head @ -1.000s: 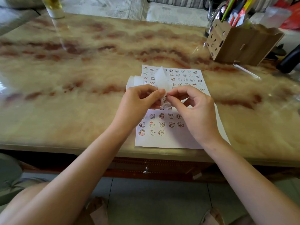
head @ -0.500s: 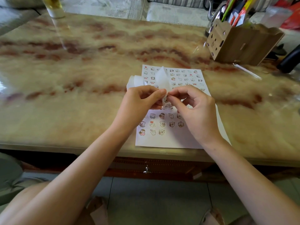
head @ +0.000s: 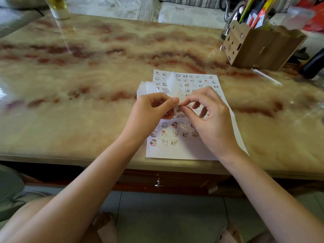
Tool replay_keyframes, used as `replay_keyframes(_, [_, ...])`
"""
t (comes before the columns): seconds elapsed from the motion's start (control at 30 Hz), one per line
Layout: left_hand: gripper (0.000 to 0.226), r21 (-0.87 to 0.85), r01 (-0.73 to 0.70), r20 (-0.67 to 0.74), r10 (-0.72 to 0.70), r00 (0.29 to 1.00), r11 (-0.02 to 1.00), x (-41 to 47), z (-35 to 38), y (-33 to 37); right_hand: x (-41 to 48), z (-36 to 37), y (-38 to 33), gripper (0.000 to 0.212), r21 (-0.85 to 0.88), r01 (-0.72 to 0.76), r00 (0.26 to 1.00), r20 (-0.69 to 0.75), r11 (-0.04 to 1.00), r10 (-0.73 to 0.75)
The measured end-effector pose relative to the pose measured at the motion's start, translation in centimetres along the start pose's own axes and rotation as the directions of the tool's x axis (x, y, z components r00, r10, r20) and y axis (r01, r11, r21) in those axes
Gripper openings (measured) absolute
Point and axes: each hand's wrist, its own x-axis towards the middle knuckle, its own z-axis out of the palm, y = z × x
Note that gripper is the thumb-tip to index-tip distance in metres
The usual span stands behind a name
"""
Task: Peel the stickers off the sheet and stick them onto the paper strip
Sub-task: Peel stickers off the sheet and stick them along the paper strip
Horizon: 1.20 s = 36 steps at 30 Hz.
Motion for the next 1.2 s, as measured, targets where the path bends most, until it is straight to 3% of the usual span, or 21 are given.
replay_keyframes(0.17, [0.015, 0.019, 0.003, -0.008, -0.003, 1.000, 1.000, 0.1, 0.0, -0.1, -0.2, -0.2, -0.2, 0.008, -0.047, 0.048, 0.999, 0.028, 0.998, -0.046])
replay_keyframes(0.27, [0.018, 0.042, -0.004, -0.018, 0.005, 1.000, 0.999, 0.2, -0.1, -0.3, -0.3, -0.8, -0.9, 0.007, 0.013, 0.038, 0.998, 0.055, 0.999, -0.038])
replay_keyframes(0.4, [0.017, 0.075, -0.018, -0.051, 0.022, 0.998, 0.997, 0.2, 0.0, -0.4, -0.3, -2.1, -1.9, 0.003, 0.255, -0.196, 0.978, 0.127, 0.947, 0.168])
replay_keyframes(0.5, [0.016, 0.109, -0.011, -0.071, 0.019, 0.997, 0.994, 0.3, 0.0, -0.5, -0.2, -3.1, -1.8, 0.009, 0.370, -0.453, 0.886, 0.288, 0.811, 0.363])
replay_keyframes(0.63, [0.017, 0.141, -0.005, -0.067, 0.014, 0.998, 0.990, 0.1, 0.1, -0.5, -0.4, -3.5, -0.9, 0.006, 0.215, -0.637, 0.733, 0.467, 0.741, 0.495])
replay_keyframes(0.77, [0.016, 0.138, 0.025, -0.063, -0.016, 0.998, 0.990, 0.2, 0.1, -0.5, -0.9, -3.2, -0.8, 0.005, 0.104, -0.672, 0.673, 0.497, 0.733, 0.547])
replay_keyframes(1.2, [0.017, 0.186, 0.033, -0.054, -0.023, 0.998, 0.982, 0.0, 0.3, -0.4, -1.1, -2.6, -1.4, 0.005, 0.021, -0.662, 0.663, 0.483, 0.749, 0.572])
